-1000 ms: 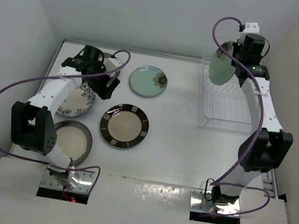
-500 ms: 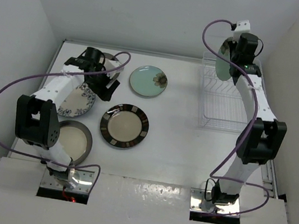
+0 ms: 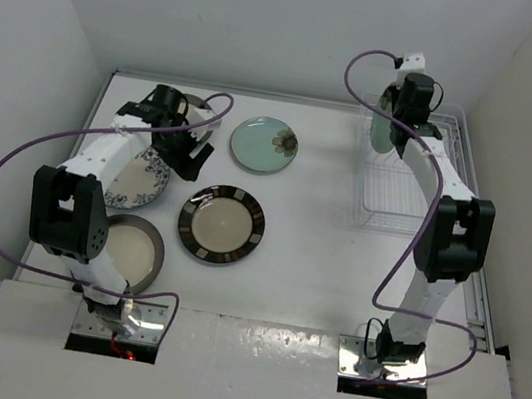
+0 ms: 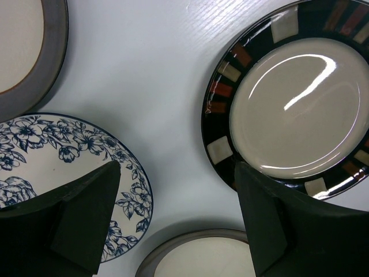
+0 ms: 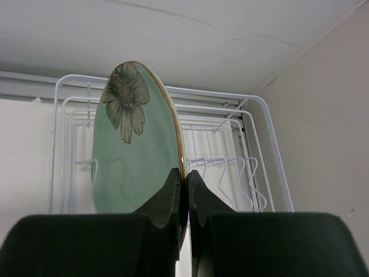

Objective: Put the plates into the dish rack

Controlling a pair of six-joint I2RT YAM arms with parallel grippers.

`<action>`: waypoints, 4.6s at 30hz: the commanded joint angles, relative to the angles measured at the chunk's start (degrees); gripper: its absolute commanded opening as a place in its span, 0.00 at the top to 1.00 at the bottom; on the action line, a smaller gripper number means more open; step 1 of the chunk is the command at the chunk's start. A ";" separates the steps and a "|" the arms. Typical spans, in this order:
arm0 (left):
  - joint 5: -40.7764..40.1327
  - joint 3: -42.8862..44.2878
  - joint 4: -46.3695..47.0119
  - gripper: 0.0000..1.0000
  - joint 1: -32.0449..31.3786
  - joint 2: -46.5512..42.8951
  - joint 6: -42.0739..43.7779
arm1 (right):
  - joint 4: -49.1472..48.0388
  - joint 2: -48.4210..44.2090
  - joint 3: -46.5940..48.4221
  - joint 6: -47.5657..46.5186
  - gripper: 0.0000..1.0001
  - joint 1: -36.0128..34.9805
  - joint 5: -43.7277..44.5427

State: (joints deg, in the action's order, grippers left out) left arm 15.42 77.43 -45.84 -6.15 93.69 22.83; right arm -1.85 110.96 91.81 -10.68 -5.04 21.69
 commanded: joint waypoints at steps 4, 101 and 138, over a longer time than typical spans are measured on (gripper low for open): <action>0.66 2.90 -0.56 0.15 0.53 -0.17 -0.68 | -10.37 -1.45 -4.71 -0.84 1.00 -4.01 12.46; -5.66 -9.31 2.08 0.33 3.78 4.22 -1.91 | 2.20 33.01 10.76 75.28 0.88 -15.44 -32.15; -3.47 -6.68 1.55 0.33 1.41 6.33 -1.91 | 3.69 -20.96 9.89 9.20 1.00 12.68 -13.08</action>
State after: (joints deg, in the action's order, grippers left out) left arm 10.96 68.53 -44.05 -3.40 99.57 21.71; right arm 5.48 91.44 99.90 7.18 7.99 6.33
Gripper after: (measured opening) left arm 0.665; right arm 0.025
